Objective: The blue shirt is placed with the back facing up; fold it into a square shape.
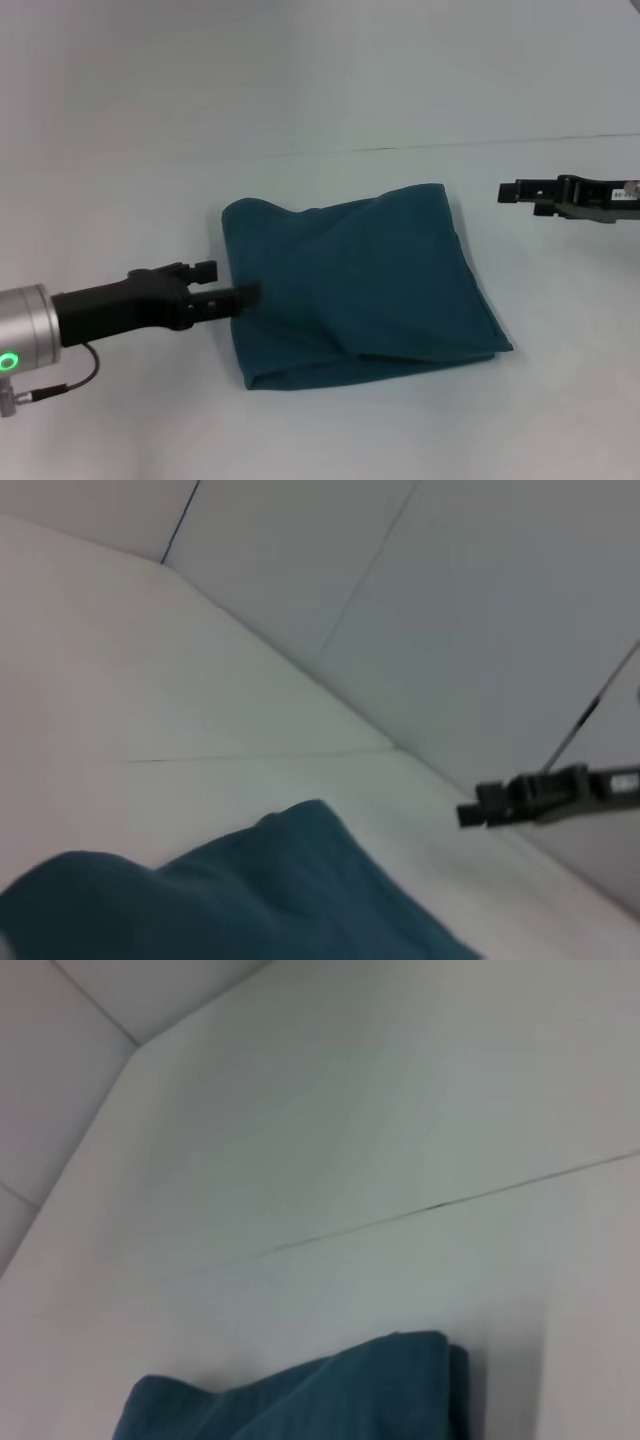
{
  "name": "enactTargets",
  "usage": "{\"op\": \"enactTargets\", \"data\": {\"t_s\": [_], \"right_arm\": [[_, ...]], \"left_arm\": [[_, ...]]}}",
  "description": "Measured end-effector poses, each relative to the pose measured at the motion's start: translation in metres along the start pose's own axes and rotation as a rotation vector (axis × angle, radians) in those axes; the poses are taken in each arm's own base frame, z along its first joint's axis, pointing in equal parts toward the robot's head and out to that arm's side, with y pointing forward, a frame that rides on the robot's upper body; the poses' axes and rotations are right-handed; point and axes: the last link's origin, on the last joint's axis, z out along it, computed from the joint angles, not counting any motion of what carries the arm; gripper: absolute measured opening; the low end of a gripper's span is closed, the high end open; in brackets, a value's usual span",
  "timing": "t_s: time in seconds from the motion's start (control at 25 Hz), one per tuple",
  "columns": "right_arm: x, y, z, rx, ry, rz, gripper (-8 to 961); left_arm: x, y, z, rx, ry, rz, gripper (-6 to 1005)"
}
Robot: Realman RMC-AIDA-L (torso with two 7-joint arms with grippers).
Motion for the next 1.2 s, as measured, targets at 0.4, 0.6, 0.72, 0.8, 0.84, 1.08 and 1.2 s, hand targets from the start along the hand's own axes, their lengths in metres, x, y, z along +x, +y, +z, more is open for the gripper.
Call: {"op": "enactTargets", "data": {"t_s": [0.4,0.6,0.72,0.8,0.84,1.08,1.2], "right_arm": [[-0.005,-0.003,-0.002,0.017,-0.022,0.024,825],[-0.006,-0.004,-0.003,0.020,-0.030,0.031,825],[-0.006,-0.004,-0.003,0.020,-0.032,0.038,825],[-0.007,-0.004,-0.004,0.020,-0.034,0.041,825],[-0.007,-0.004,-0.004,0.021,-0.036,0.042,825],[-0.008,-0.005,-0.005,0.022,-0.040,0.046,825],[-0.008,-0.005,-0.005,0.024,-0.042,0.047,825]], "left_arm": [[-0.017,0.004,-0.008,0.015,-0.015,0.210,904],[-0.029,0.001,-0.002,0.036,-0.038,0.290,899],[-0.035,-0.003,0.006,0.066,-0.067,0.334,896],[-0.038,-0.005,0.009,0.077,-0.085,0.355,894],[-0.039,-0.005,0.010,0.078,-0.094,0.363,893],[-0.046,-0.003,0.014,0.063,-0.147,0.411,888],[-0.049,-0.001,0.017,0.048,-0.163,0.432,885]]}}
